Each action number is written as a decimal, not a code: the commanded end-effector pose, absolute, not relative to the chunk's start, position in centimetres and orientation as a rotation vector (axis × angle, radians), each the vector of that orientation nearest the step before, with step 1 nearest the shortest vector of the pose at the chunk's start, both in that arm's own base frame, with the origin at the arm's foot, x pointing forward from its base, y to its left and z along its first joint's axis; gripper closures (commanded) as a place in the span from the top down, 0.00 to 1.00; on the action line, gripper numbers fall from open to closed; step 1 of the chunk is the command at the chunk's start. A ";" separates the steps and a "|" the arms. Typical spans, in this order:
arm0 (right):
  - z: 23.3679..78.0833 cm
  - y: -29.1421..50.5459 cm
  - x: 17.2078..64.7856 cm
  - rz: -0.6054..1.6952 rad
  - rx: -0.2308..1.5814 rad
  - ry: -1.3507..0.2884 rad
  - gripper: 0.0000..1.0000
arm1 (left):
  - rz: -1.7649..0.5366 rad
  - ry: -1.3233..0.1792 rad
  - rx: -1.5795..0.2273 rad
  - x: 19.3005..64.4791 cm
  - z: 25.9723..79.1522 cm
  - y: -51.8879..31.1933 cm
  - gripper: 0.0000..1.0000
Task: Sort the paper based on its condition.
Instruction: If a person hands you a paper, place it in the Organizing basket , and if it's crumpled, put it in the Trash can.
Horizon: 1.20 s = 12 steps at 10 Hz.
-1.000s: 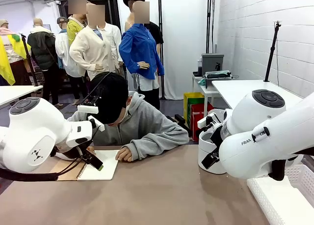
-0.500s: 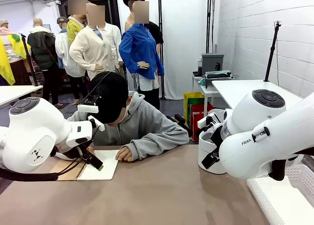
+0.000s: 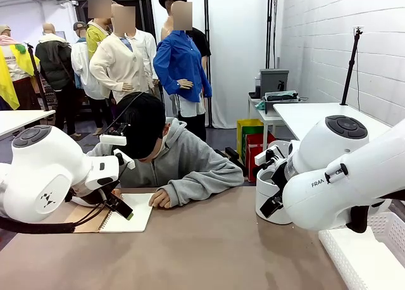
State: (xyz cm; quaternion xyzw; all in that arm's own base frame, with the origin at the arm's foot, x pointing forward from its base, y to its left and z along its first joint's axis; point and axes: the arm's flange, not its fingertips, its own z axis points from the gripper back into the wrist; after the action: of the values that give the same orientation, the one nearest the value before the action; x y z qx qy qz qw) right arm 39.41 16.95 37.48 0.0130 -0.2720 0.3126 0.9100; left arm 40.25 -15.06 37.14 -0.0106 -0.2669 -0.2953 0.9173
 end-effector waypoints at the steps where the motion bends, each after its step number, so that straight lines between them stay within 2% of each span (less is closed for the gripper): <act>1: 37.5 16.9 39.4 0.644 0.027 -0.561 1.00 | -0.606 -0.549 -0.022 40.3 37.1 -15.0 1.00; 4: 37.9 18.0 38.9 0.674 0.000 -0.575 1.00 | -0.607 -0.549 -0.022 40.3 37.1 -15.1 1.00; 9: 40.1 21.8 37.3 0.775 0.109 -0.535 1.00 | -0.714 -0.756 0.020 37.7 40.4 -15.9 1.00; 11: 41.4 23.6 36.6 0.839 0.167 -0.513 1.00 | -0.796 -0.818 0.066 36.1 42.1 -16.3 1.00; 12: 41.9 24.2 36.4 0.861 0.135 -0.533 1.00 | -0.835 -0.810 0.043 35.5 43.0 -16.4 1.00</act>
State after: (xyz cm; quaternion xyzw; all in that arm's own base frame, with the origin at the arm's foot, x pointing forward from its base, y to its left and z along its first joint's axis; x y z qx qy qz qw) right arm 35.79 25.17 41.10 0.0626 -0.2588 0.3897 0.8816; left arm 38.90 -17.95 43.66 0.0183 -0.3797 -0.3744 0.8458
